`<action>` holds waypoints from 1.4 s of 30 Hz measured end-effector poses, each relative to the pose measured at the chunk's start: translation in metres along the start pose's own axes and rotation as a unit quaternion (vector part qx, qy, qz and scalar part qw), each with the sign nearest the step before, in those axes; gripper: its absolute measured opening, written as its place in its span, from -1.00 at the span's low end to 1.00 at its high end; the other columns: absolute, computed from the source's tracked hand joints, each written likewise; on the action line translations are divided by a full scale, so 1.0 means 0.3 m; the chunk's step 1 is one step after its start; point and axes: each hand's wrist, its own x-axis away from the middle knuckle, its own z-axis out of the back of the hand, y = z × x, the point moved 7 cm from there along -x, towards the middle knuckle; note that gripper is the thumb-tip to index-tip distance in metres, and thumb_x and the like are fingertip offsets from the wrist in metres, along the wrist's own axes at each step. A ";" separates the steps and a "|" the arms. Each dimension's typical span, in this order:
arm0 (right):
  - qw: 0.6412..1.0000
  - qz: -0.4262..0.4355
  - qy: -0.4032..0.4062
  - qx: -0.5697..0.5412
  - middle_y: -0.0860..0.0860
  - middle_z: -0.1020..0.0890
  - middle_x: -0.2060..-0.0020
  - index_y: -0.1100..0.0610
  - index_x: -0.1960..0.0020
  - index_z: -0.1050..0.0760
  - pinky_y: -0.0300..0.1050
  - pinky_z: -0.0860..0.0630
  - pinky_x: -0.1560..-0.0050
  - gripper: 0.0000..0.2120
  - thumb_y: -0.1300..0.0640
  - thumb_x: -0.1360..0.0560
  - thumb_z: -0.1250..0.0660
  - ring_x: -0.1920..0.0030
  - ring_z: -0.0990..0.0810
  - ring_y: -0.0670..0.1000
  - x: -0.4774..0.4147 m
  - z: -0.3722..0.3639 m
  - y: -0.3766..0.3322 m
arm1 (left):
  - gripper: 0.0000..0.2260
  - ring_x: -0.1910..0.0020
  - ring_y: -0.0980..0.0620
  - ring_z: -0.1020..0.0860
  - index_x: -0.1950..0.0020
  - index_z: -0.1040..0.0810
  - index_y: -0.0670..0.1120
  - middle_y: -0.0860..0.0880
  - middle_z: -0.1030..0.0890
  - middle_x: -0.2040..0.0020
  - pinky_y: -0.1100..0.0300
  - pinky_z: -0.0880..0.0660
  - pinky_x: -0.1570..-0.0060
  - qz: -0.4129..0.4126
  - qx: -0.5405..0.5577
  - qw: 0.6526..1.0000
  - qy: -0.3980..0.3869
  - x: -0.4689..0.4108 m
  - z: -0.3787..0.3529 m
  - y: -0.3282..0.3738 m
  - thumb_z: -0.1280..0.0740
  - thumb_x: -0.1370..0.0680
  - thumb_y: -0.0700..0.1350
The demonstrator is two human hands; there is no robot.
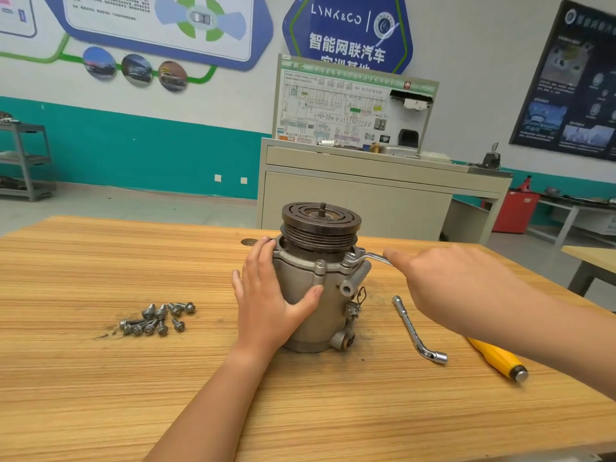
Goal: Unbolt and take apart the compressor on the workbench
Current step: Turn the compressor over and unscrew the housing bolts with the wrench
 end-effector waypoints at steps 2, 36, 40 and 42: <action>1.000 0.014 -0.011 0.005 -0.08 -0.31 0.43 -0.02 -0.47 -0.03 -0.21 -0.15 0.56 -0.42 0.29 -0.51 -0.06 0.47 -0.23 -0.09 -0.010 -0.003 -0.008 | -0.17 -0.44 -0.01 -0.20 -0.44 -0.24 -0.18 -0.08 -0.26 -0.45 -0.31 -0.07 -0.37 -0.001 0.001 1.000 0.001 0.000 0.000 0.002 -0.19 -0.31 0.31; 0.961 -0.028 0.136 -0.240 -0.05 -0.44 0.46 0.06 -0.04 -0.33 -0.07 -0.35 0.46 -0.67 -0.06 -0.53 0.12 0.45 -0.43 0.00 0.018 -0.016 0.089 | -0.18 -0.43 -0.05 -0.22 -0.43 -0.24 -0.19 -0.11 -0.28 -0.43 -0.33 -0.11 -0.34 0.000 0.001 1.000 -0.002 -0.004 -0.001 0.004 -0.19 -0.32 0.30; 0.990 -0.029 -0.017 -0.137 -0.06 -0.45 0.38 -0.03 -0.08 -0.26 -0.14 -0.31 0.46 -0.89 0.09 -0.62 0.01 0.37 -0.42 -0.06 0.046 -0.069 0.059 | -0.17 -0.43 -0.06 -0.24 -0.43 -0.25 -0.19 -0.11 -0.29 -0.43 -0.32 -0.11 -0.35 0.002 -0.001 1.000 -0.004 0.001 0.002 0.009 -0.18 -0.31 0.30; 0.992 -0.030 -0.032 -0.119 -0.05 -0.42 0.40 -0.01 -0.13 -0.26 -0.16 -0.26 0.48 -0.87 0.15 -0.61 -0.02 0.39 -0.38 -0.06 0.027 -0.086 0.046 | -0.17 -0.42 -0.07 -0.25 -0.43 -0.25 -0.19 -0.11 -0.29 -0.43 -0.32 -0.10 -0.35 0.003 -0.003 1.000 -0.003 0.003 0.003 0.008 -0.18 -0.31 0.30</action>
